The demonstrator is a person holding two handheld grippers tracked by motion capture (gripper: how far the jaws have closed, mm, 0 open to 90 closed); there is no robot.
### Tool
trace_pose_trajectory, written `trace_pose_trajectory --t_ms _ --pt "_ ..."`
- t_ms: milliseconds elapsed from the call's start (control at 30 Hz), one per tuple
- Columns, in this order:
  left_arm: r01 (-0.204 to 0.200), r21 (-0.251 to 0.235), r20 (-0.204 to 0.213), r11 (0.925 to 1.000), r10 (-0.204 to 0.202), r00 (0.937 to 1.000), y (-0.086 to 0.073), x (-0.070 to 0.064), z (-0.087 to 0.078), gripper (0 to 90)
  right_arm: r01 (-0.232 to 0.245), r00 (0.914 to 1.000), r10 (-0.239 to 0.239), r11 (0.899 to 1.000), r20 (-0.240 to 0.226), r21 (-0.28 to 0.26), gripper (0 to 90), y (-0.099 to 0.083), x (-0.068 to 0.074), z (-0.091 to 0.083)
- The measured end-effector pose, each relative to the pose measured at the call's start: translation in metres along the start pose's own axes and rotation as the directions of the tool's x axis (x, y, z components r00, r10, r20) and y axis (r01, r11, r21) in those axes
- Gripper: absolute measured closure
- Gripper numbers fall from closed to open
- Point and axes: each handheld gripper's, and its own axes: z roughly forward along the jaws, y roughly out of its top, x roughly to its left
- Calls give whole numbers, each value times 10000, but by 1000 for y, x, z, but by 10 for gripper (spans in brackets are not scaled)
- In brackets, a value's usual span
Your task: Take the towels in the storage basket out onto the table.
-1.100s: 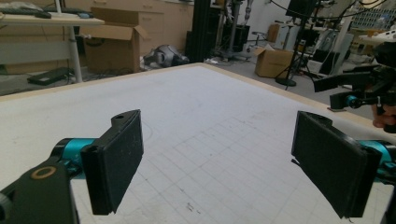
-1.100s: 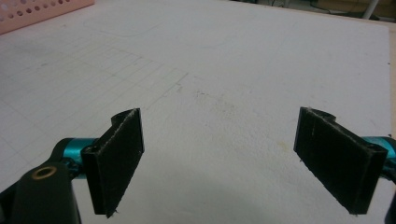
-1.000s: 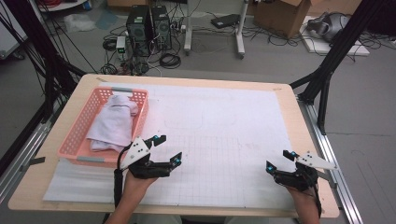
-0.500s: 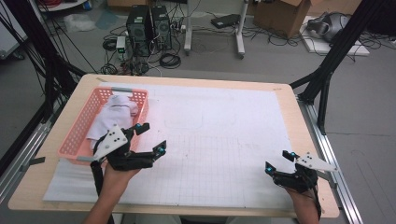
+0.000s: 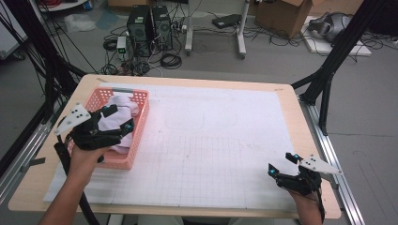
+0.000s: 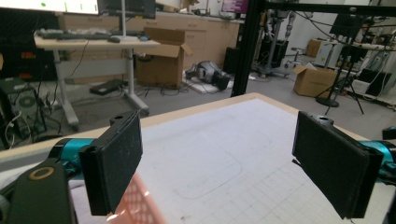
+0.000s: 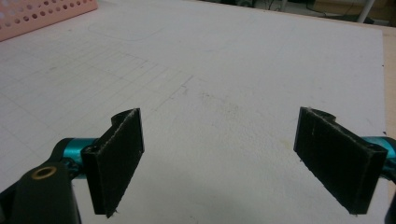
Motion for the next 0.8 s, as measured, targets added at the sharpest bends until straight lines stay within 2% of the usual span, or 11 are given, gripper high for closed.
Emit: trace_pose_trajectory --t_ms 200,300,400,533,600,633,667,767,800 --pt "151 690 -696 9975 -102 9975 -4 30 2 162 61 10000 -61 9999 -27 117 148 -1 2 2" --pt "296 1439 -1149 9892 -130 9933 -8 45 8 161 36 10000 -35 9999 -60 113 147 -1 2 3" --pt "486 2112 -1633 9762 -138 9865 -14 57 17 161 21 10000 -21 9999 -58 154 148 -1 2 3" --pt "685 3034 -2121 9504 -27 9772 -24 71 27 163 25 10000 -24 9999 -73 98 148 -1 2 3" --pt "882 3414 -2478 9358 -9 9688 -27 78 30 164 17 10000 -17 9999 -76 99 147 -1 2 3" --pt "1047 3564 -2720 9285 -41 9623 -30 82 32 164 -24 10000 25 9999 -68 121 147 -1 2 3" --pt "1164 3804 -2949 9175 10 9555 -33 85 33 166 -38 10000 39 9999 -76 117 148 -1 2 3" --pt "1446 4564 -3546 8780 305 9345 -41 93 38 175 10 10000 -8 9999 -96 162 147 -1 2 3" --pt "1543 4766 -3646 8655 349 9305 -43 95 39 175 23 10000 -22 9999 -89 165 147 -2 2 3"
